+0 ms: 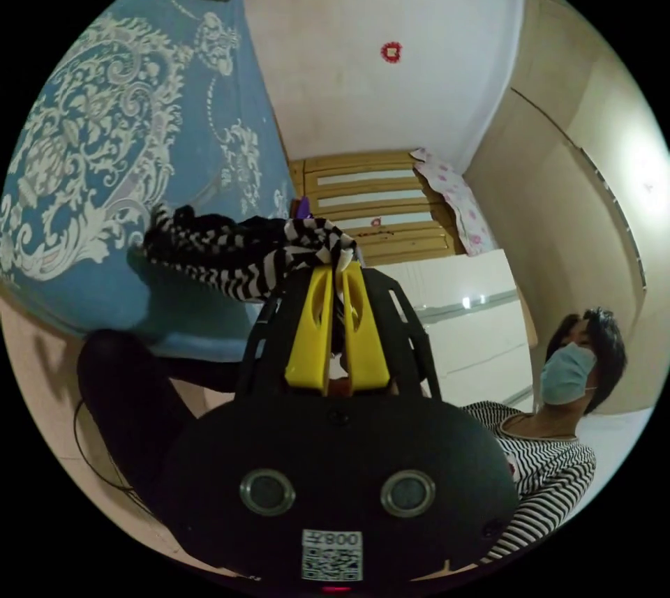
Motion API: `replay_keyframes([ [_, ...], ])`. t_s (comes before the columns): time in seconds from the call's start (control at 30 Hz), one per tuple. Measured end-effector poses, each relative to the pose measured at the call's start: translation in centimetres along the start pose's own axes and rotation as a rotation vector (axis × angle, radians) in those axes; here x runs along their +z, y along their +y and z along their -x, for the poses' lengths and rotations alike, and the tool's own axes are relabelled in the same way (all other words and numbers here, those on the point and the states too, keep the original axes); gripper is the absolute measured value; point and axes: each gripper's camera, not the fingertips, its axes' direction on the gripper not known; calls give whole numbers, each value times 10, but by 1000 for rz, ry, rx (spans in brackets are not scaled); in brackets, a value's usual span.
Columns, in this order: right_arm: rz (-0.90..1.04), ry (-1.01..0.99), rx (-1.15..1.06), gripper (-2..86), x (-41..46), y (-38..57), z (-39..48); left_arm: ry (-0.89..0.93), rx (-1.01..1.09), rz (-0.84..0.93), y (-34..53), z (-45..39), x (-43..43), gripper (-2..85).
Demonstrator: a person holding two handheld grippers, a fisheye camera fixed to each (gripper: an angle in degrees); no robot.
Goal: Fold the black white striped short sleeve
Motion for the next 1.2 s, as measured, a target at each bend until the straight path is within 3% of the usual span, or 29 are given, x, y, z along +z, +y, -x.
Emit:
replay_keyframes([
  [0.3,-142,2,-141,21,-128,124,87,49,120,162,73,26,151,26],
  [0.5,-250,45,-105,20,-223,172,107,12,120,285,88,76,292,26],
  [0.77,-416,181,-258,19,-384,182,192,77,403,324,81,52,502,27],
  [0.93,-516,320,-325,19,-486,215,242,121,548,401,121,62,646,27],
  [1.03,-550,431,-255,19,-540,250,241,111,502,509,165,116,727,26],
  [1.2,-583,522,148,14,-610,332,160,-76,316,800,256,255,846,24],
])
